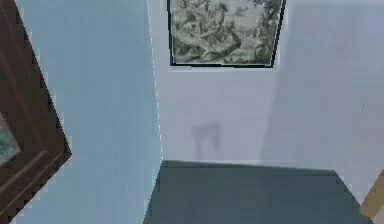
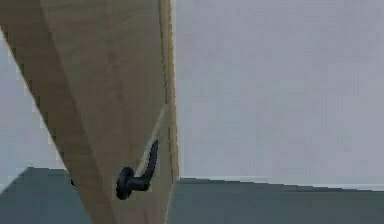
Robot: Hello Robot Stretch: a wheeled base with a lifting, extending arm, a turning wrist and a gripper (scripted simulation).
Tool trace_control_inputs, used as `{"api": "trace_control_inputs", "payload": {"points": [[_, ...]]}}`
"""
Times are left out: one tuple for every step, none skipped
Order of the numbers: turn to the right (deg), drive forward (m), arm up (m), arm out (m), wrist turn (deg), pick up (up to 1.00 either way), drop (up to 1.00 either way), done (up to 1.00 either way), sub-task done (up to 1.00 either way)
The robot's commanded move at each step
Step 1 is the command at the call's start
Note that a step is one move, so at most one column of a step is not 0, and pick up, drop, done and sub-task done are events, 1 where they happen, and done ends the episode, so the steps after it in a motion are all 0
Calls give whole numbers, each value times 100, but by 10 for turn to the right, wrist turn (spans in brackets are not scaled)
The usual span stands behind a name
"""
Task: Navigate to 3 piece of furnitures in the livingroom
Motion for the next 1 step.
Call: {"api": "trace_control_inputs", "payload": {"points": [[0, 45, 0, 0, 0, 0, 0, 0, 0]]}}
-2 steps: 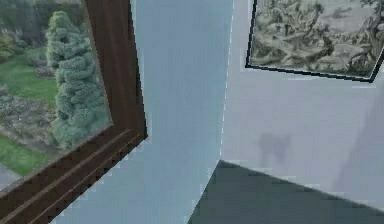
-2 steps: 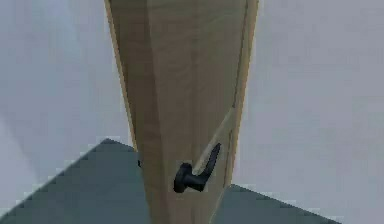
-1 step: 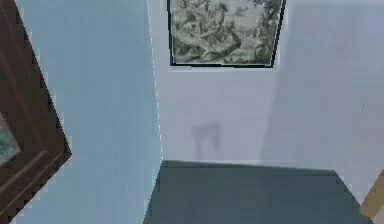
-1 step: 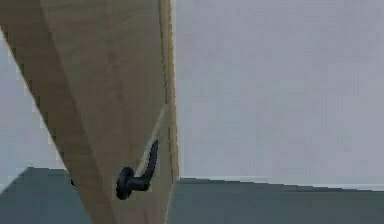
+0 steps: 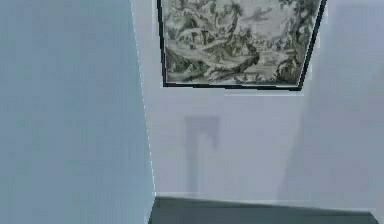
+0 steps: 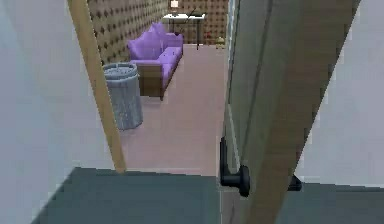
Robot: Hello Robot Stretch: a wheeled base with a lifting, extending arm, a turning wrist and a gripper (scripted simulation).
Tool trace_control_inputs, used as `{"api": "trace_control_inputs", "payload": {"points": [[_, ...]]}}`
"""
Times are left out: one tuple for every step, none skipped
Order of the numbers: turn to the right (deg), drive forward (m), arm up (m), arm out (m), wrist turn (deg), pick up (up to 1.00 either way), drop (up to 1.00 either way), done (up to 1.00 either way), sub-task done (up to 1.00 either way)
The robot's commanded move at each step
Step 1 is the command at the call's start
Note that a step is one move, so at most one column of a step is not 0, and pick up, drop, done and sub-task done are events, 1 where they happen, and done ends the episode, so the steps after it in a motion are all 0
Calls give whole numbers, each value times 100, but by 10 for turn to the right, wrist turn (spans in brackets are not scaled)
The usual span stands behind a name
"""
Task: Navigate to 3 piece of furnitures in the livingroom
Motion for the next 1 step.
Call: {"api": "trace_control_inputs", "payload": {"points": [[450, 0, 0, 0, 0, 0, 0, 0, 0]]}}
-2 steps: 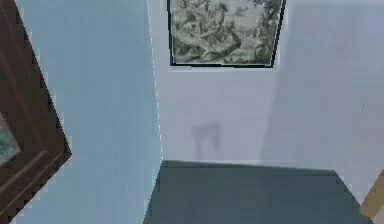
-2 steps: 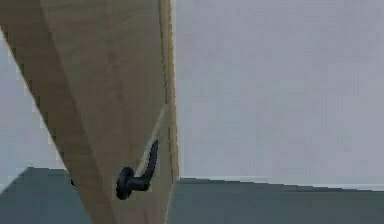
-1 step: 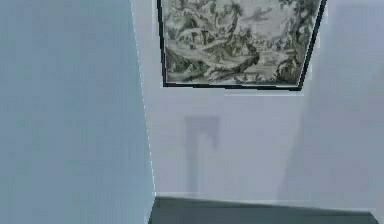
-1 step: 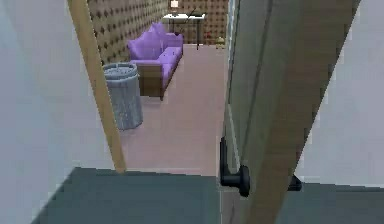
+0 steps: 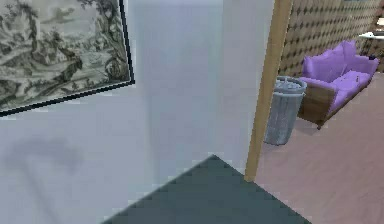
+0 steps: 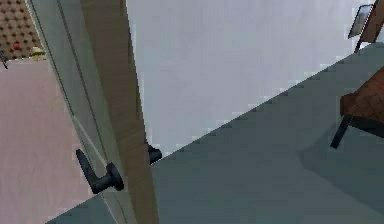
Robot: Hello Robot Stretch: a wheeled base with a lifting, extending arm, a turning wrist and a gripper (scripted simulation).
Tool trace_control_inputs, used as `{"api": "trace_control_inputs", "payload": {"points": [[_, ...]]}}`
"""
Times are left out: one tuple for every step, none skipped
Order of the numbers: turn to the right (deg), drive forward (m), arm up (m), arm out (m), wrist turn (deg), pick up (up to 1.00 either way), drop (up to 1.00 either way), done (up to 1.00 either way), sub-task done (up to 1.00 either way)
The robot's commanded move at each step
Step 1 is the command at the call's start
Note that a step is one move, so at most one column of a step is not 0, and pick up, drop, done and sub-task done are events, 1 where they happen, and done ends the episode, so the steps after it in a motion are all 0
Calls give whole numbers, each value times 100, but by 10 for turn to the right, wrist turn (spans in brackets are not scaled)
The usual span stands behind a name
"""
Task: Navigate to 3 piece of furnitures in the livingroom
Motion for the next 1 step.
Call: {"api": "trace_control_inputs", "payload": {"points": [[60, 0, 0, 0, 0, 0, 0, 0, 0]]}}
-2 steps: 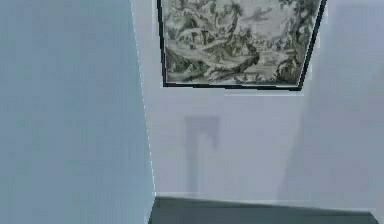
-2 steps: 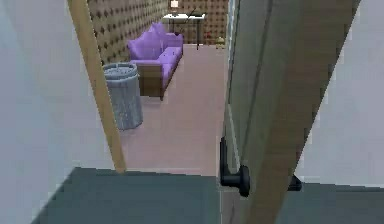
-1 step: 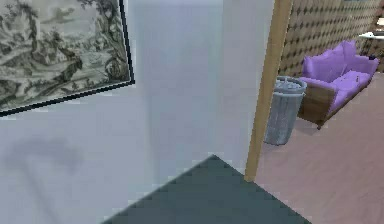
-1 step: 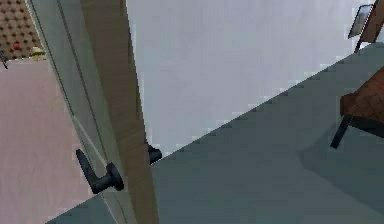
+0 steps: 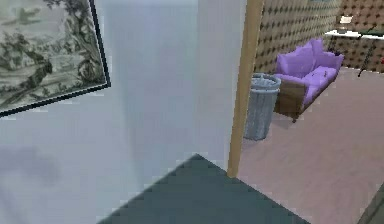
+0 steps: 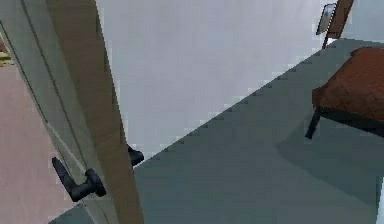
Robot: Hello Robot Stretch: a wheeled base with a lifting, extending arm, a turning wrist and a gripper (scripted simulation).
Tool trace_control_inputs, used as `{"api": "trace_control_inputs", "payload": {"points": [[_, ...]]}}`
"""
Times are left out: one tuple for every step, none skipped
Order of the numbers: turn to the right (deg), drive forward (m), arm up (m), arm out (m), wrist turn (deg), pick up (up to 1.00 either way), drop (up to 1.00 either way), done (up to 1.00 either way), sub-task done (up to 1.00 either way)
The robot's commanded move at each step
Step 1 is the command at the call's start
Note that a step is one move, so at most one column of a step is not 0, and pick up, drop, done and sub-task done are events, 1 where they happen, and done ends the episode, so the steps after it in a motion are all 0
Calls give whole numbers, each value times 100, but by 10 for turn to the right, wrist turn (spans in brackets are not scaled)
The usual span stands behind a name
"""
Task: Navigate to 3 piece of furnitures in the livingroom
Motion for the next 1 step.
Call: {"api": "trace_control_inputs", "payload": {"points": [[0, 40, 0, 0, 0, 0, 0, 0, 0]]}}
